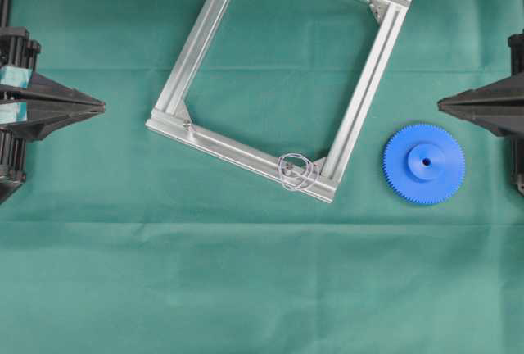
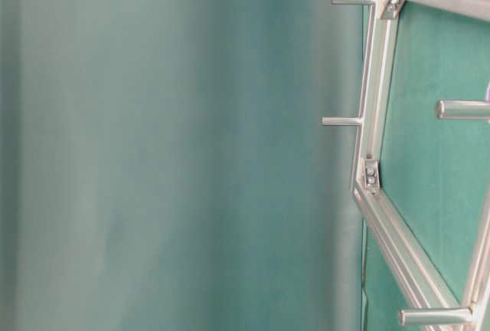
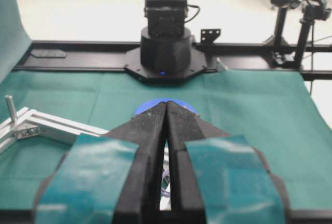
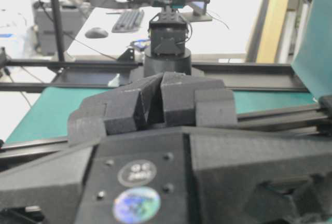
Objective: Find the location of the shaft and insert the gear.
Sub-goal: 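Move the right gripper over the blue gear's hub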
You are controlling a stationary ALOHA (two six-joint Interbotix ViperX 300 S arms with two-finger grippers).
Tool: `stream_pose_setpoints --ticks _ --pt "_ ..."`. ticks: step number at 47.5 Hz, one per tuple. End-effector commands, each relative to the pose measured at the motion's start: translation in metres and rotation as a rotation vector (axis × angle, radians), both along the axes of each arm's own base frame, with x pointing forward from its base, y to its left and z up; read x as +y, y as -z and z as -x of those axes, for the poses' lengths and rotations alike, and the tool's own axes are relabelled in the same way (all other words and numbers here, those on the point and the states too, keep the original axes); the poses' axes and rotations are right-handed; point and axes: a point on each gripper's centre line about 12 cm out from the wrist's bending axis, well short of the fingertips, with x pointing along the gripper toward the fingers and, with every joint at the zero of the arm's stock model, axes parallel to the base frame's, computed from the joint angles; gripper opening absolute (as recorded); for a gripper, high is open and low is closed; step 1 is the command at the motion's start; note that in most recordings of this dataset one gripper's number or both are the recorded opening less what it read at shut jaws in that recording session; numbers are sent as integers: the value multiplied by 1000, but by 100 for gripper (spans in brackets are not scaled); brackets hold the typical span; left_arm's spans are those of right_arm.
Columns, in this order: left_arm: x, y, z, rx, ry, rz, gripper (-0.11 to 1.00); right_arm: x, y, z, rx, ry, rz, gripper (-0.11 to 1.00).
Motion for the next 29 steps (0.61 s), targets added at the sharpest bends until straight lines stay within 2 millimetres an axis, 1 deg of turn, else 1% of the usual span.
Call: stream_pose_setpoints --ticks 1,12,29 --pt "1 -11 -4 -8 -4 15 1 0 -1 -3 3 1 -8 0" --pt "1 -10 -3 11 -4 12 1 0 1 -7 206 1 -15 0" --pt "3 -6 -4 41 -15 14 1 0 0 -8 219 3 -17 0"
